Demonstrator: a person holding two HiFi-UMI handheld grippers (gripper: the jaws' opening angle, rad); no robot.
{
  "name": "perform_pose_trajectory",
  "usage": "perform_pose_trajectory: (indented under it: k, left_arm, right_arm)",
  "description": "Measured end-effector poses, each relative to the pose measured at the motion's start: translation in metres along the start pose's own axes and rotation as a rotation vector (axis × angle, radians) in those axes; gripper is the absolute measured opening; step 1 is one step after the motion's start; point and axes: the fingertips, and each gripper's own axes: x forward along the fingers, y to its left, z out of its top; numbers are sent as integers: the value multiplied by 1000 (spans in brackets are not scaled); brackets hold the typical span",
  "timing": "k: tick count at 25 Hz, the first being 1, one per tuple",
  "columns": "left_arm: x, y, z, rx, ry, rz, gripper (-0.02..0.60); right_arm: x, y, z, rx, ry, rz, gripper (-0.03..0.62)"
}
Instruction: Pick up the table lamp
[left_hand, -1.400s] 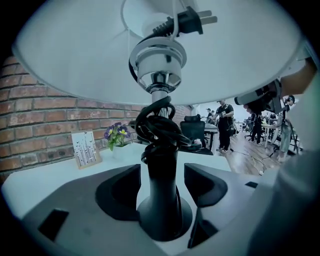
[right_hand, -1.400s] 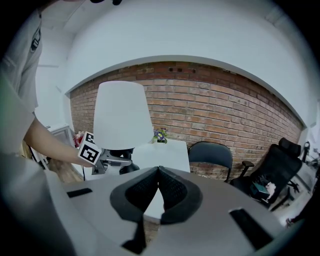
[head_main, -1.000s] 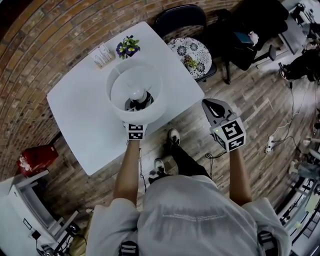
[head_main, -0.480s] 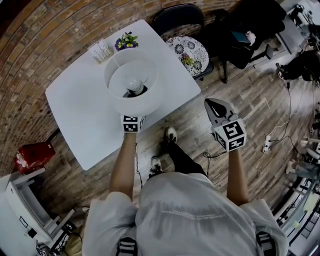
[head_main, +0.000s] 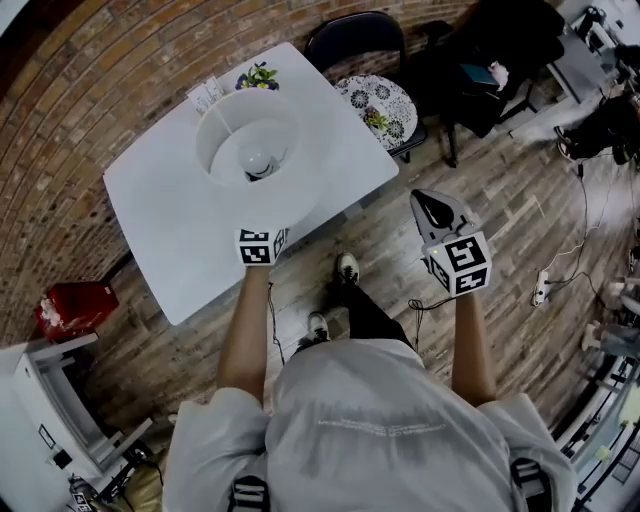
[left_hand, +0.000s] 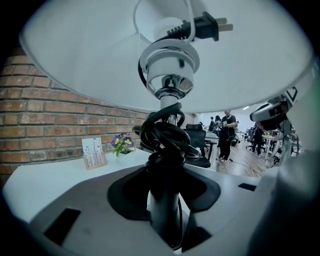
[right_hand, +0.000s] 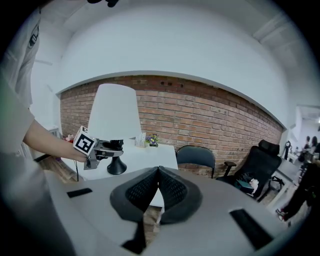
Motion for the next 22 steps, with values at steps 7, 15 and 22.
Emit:
perform_pose_trajectory:
  k: [7,15,22]
  left_arm:
    - [-65,-2,21,-3,-4,32,150]
    - [-141,-13,54,32,12,54,149]
    - [-210,-9,78,29,-29,111,150]
  right_arm:
    - [-31,38,26,-47,-72,10,3]
    - [-67,79,56,-74,-162,12,2]
    - [-89,114,67,-88,-218,30,3]
